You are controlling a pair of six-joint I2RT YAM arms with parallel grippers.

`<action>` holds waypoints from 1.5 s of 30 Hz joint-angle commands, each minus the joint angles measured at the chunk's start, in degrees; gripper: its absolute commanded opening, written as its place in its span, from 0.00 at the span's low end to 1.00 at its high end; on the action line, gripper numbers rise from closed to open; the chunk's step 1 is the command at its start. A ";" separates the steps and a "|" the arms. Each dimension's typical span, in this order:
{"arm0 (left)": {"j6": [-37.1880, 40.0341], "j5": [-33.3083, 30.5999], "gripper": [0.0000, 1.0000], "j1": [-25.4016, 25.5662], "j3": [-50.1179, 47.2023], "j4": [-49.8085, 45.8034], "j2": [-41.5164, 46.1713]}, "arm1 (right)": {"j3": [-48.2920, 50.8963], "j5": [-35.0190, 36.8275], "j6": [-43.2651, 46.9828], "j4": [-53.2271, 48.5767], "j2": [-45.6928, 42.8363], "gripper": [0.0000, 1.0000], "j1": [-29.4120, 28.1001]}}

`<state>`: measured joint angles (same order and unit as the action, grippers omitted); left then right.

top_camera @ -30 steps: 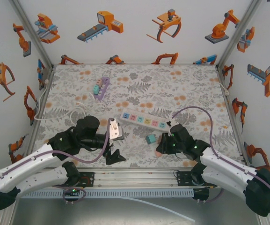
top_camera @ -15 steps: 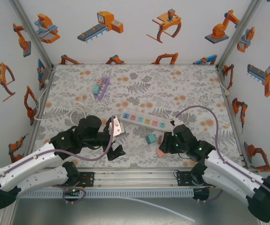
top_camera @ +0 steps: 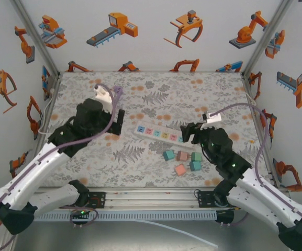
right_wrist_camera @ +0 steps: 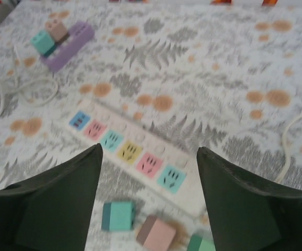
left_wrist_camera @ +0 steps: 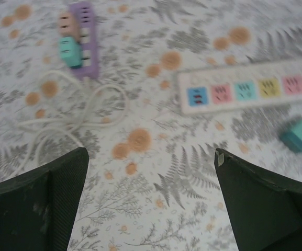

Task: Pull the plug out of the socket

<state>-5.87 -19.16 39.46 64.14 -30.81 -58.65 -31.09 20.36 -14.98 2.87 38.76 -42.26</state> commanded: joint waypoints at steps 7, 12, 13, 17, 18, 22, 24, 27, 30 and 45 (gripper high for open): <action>-7.53 10.72 0.96 -19.80 17.05 -6.04 -22.18 | -20.13 -12.47 6.06 -6.91 21.37 0.99 0.63; -5.62 12.93 0.96 -23.21 28.05 -3.59 -36.48 | -26.61 -22.34 1.48 -13.61 28.69 0.99 1.30; -4.90 13.09 0.96 -23.57 30.34 -3.65 -39.25 | -26.51 -22.88 0.69 -13.40 29.01 0.99 1.37; -1.19 13.26 0.96 -24.39 38.32 -3.63 -51.02 | -23.10 -25.68 -0.79 -9.16 28.26 0.99 1.39; -0.76 13.44 0.95 -24.50 39.61 -3.53 -53.29 | -21.88 -26.27 -0.75 -8.08 27.87 0.99 1.46; 0.79 11.93 0.93 -24.86 45.35 -4.03 -62.49 | -17.82 -26.00 -1.88 -7.31 26.08 0.99 1.63; 0.99 12.11 0.92 -25.29 48.57 -5.56 -66.65 | -16.07 -25.90 -3.07 -7.32 24.91 0.99 1.66; 1.54 12.04 0.87 -25.40 52.92 -8.44 -71.99 | -14.14 -25.92 -4.23 -7.59 22.70 0.99 1.74; 1.63 12.42 0.77 -25.41 54.77 -9.87 -74.86 | -12.75 -24.42 -4.31 -7.86 20.48 0.99 1.74; 4.86 21.79 0.44 -25.37 54.85 -14.34 -77.49 | -12.33 -19.89 -3.65 -11.27 14.17 0.99 1.92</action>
<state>-3.51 -2.55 14.41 117.54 -41.80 -135.66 -43.88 -1.41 -18.24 -7.31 54.94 -40.62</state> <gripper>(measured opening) 0.521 0.992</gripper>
